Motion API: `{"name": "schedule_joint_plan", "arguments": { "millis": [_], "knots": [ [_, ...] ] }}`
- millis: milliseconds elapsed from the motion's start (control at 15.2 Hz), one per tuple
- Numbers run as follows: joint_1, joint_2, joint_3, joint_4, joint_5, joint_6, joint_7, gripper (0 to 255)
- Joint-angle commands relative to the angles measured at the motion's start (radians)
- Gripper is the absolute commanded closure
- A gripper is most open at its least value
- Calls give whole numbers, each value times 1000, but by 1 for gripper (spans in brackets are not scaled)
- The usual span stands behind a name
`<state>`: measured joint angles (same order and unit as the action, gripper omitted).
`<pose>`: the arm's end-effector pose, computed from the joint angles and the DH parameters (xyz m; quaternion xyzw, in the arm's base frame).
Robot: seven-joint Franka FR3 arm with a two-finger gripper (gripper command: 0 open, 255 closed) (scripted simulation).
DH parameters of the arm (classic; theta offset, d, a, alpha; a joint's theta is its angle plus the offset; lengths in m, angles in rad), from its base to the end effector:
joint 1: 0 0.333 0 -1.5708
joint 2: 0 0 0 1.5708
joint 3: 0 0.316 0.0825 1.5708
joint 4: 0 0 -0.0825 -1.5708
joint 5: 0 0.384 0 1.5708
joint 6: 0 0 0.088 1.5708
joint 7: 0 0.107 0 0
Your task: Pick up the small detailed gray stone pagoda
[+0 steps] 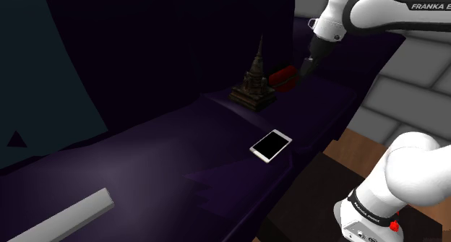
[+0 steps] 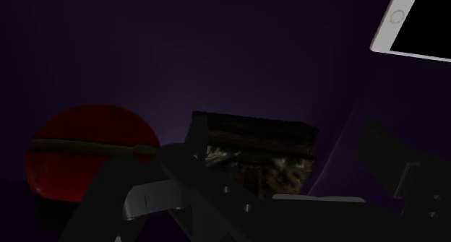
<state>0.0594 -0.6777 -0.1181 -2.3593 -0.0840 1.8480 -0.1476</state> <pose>0.3613 -0.0366 0.5774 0.9947 0.0623 0.0809 0.0117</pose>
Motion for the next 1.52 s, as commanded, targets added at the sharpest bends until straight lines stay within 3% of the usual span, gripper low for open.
{"name": "schedule_joint_plan", "arguments": {
  "millis": [0, 462, 990, 1452],
  "knots": [
    [21, 47, -25, 27, 14, 79, -51, 0],
    [110, 203, -133, 141, 108, 295, -265, 0],
    [239, 379, -260, 330, 319, 437, -555, 0],
    [243, 381, -266, 240, 340, 525, -588, 0]
  ]
}}
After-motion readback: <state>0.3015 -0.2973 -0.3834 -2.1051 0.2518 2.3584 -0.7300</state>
